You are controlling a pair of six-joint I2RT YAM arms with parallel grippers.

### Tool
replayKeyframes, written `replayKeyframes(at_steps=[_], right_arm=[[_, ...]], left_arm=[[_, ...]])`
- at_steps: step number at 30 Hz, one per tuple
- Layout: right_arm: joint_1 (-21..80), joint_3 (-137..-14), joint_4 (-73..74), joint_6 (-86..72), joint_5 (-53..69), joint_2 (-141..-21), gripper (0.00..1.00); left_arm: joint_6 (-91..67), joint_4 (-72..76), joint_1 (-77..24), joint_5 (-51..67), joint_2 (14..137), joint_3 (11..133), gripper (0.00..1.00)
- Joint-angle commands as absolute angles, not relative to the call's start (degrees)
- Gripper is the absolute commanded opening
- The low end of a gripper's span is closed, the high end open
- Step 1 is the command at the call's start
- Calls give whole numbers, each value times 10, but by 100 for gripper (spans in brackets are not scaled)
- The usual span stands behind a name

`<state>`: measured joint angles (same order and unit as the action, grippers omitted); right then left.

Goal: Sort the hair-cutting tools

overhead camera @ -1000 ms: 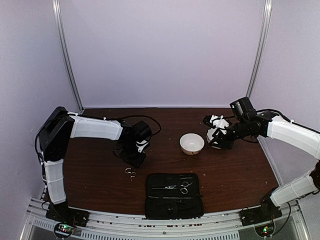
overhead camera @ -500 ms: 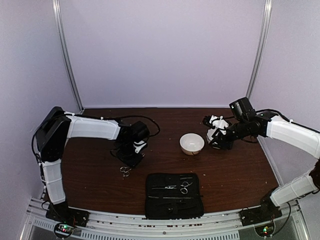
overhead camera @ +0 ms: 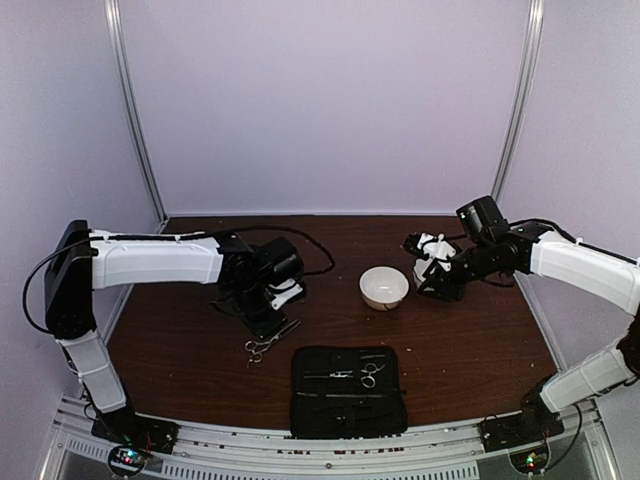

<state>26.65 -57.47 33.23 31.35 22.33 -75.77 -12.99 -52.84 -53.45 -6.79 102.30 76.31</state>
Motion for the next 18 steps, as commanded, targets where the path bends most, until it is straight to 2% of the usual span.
replayKeyframes(at_steps=[1, 3, 5, 18], right_arm=[[271, -581, 337, 317, 232, -759, 45], [271, -581, 337, 317, 232, -758, 45], [271, -581, 337, 316, 231, -756, 45], [271, -578, 336, 317, 225, -749, 45]], left_arm=[[-126, -545, -518, -79, 1039, 775, 17], [-129, -538, -512, -76, 1051, 782, 30], [-121, -523, -504, -60, 1063, 784, 35], [-84, -474, -476, 9, 1135, 797, 38]])
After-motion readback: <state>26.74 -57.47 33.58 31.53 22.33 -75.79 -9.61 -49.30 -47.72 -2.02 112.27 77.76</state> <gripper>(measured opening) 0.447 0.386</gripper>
